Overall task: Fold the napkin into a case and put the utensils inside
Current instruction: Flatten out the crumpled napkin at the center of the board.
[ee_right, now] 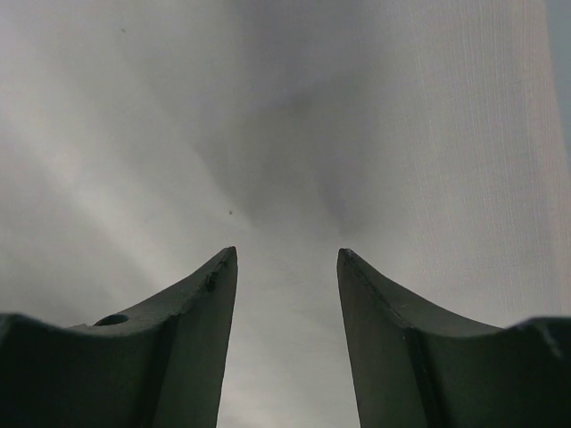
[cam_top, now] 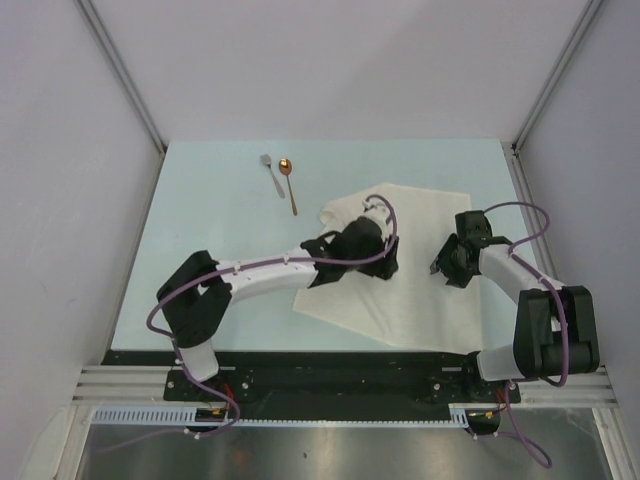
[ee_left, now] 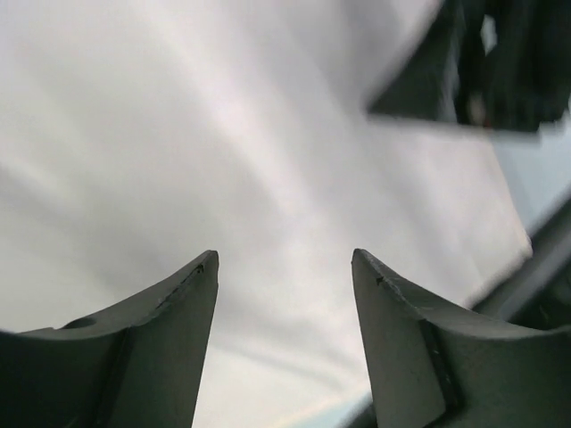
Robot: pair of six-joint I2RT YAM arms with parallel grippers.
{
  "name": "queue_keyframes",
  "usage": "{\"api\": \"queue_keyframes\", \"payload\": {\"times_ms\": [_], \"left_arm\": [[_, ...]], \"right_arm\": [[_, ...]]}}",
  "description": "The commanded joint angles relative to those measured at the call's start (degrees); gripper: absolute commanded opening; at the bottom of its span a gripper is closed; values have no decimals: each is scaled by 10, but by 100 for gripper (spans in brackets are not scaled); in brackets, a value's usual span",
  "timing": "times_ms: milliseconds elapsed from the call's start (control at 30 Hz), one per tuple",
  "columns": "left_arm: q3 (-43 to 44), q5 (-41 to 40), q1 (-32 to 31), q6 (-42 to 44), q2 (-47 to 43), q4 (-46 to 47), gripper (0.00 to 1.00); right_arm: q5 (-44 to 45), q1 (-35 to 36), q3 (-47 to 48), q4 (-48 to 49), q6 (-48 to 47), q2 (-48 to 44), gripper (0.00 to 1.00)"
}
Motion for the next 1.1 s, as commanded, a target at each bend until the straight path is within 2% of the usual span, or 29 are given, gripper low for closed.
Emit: {"api": "queue_keyframes", "payload": {"times_ms": [0, 133, 200, 233, 367, 400, 567, 700, 1067], "left_arm": [[78, -119, 58, 146, 7, -70, 65], [167, -104, 110, 242, 89, -96, 63], [206, -97, 116, 271, 123, -129, 63], [239, -97, 119, 298, 153, -138, 59], [282, -103, 121, 341, 201, -159, 50], [287, -104, 123, 344, 208, -162, 46], [308, -164, 123, 366, 238, -158, 42], [301, -176, 127, 387, 245, -132, 36], [298, -227, 130, 447, 260, -101, 40]], "right_arm": [[0, -1, -13, 18, 8, -22, 54], [-6, 2, -14, 17, 4, -23, 54], [-22, 3, -21, 21, 4, -24, 54], [-24, 3, -23, 22, 5, -25, 54], [-29, 9, -29, 28, 10, -24, 54], [-29, 7, -29, 29, 9, -25, 54], [-32, 10, -29, 33, 11, -23, 54], [-30, 21, -30, 36, 16, -17, 54], [-29, 32, -30, 35, 13, -10, 54]]}}
